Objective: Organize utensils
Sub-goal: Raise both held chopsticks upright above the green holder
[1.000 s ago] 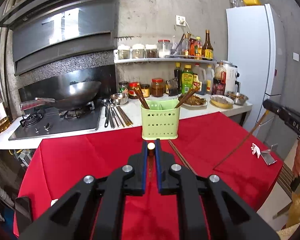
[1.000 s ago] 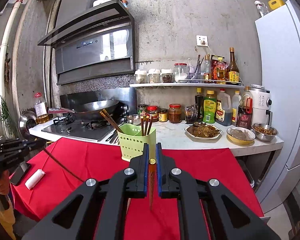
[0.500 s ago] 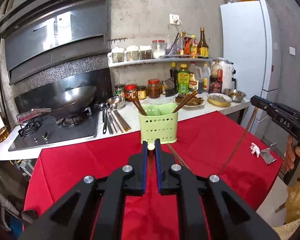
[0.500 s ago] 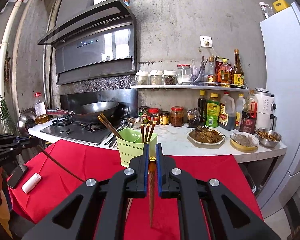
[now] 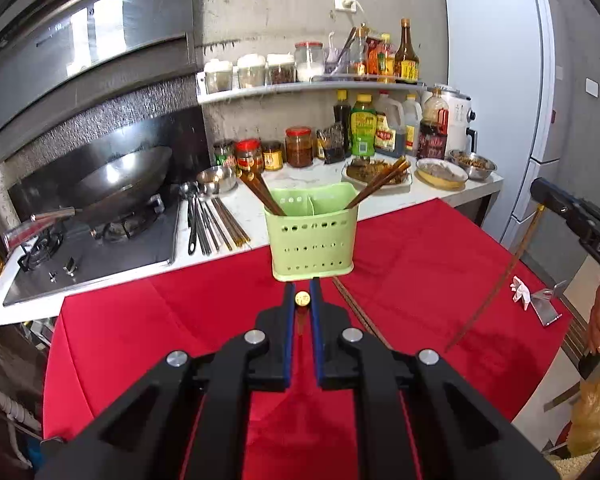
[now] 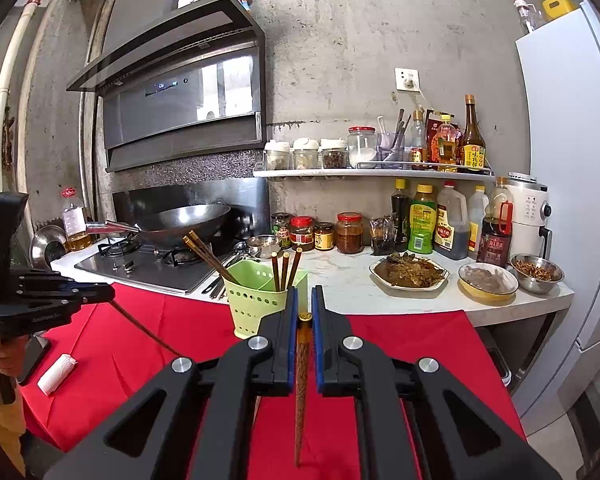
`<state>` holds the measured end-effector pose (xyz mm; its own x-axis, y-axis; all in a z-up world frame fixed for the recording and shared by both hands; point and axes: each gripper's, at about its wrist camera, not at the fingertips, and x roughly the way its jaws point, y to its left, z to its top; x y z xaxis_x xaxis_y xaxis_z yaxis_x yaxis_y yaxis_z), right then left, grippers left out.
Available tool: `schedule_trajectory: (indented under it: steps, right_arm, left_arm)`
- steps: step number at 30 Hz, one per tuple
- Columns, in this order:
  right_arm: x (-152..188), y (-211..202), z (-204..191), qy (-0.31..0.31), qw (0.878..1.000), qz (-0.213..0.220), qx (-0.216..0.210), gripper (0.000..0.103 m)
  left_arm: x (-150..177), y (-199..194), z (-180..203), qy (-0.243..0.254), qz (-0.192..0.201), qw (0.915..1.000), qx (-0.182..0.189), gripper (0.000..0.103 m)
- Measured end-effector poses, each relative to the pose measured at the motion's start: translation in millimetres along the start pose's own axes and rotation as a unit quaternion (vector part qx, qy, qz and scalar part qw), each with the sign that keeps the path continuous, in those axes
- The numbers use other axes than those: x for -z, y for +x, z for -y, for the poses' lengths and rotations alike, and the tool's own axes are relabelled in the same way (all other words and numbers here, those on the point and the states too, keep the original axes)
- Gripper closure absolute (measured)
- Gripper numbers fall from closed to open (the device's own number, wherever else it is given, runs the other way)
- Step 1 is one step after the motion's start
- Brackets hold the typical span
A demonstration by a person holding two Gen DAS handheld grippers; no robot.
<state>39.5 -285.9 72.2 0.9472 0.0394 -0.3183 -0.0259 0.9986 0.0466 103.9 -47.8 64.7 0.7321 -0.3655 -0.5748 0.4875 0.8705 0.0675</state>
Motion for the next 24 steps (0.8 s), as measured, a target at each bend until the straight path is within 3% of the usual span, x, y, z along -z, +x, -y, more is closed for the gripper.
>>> schedule_trajectory:
  steps: [5, 12, 15, 20, 24]
  right_arm:
    - [1, 1, -3, -0.003, 1.0, 0.001, -0.005, 0.096]
    - [0, 3, -6, -0.008, 1.0, 0.0, -0.007, 0.096]
    - [0, 4, -7, -0.009, 1.0, 0.0, -0.007, 0.096]
    - [0, 8, -6, -0.011, 1.0, -0.006, -0.005, 0.096]
    - [9, 13, -8, -0.013, 1.0, -0.025, -0.006, 0.096]
  left_arm:
    - [3, -34, -2, 0.017, 0.015, 0.9996, 0.015, 0.096]
    - [-6, -20, -20, -0.002, -0.056, 0.9974, 0.046, 0.096]
    - [-13, -14, -22, 0.004, -0.068, 0.9968, 0.042, 0.096]
    - [-20, 0, -7, 0.026, -0.033, 0.9989, 0.022, 0.096]
    - [-9, 6, 4, 0.03, -0.016, 0.9994, -0.005, 0.095]
